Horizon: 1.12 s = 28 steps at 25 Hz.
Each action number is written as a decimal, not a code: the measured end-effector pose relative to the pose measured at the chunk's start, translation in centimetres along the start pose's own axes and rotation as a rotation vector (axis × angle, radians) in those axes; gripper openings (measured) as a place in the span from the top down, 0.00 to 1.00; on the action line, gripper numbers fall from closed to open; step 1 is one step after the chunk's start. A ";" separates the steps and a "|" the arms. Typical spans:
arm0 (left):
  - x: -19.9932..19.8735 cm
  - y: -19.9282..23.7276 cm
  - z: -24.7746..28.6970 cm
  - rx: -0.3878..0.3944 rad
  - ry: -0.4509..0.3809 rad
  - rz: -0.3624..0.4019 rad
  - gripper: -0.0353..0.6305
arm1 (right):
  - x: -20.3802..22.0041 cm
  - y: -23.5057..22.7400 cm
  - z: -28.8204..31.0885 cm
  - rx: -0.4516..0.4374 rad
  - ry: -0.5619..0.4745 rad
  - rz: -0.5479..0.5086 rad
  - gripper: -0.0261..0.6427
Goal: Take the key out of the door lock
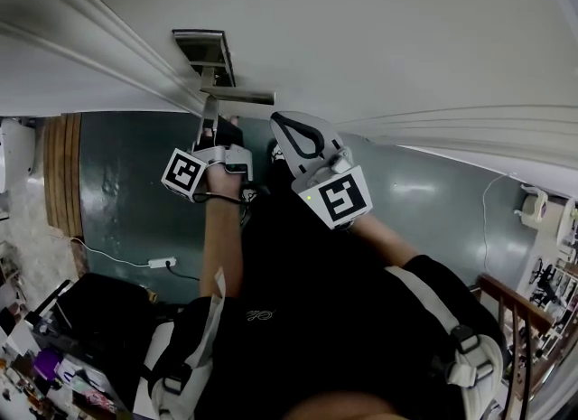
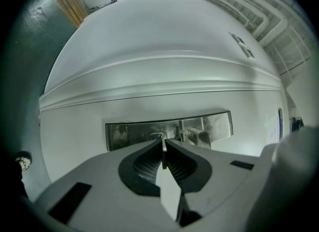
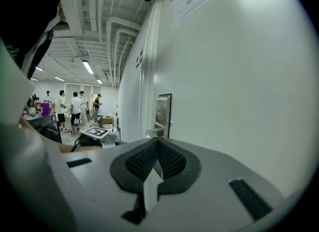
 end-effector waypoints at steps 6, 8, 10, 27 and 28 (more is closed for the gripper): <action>0.0 0.1 -1.1 -0.001 0.003 -0.019 0.90 | 0.1 0.7 -0.2 -0.006 -0.005 -0.001 0.95; 0.0 -0.3 -1.5 0.001 0.008 -0.006 0.90 | 0.0 0.9 -0.3 -0.008 -0.003 0.000 0.95; -0.1 -0.6 -2.0 0.002 0.010 -0.002 0.90 | -0.1 1.3 -0.4 -0.015 -0.001 0.001 0.95; -3.5 -3.2 -12.0 -0.040 -0.063 0.079 0.90 | -1.3 8.2 1.0 -0.185 -0.028 -0.007 0.95; -3.7 -3.4 -12.7 -0.045 -0.075 0.082 0.90 | -1.4 8.6 1.2 -0.199 -0.028 -0.007 0.95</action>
Point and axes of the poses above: the fingertips, and each gripper's own axes: z forward along the fingers, y to its left, x out of its underside, the point moved 10 cm from there along -z, backward along the fingers, and after that the axes turned 10 degrees about x, right-handed, at the moved point
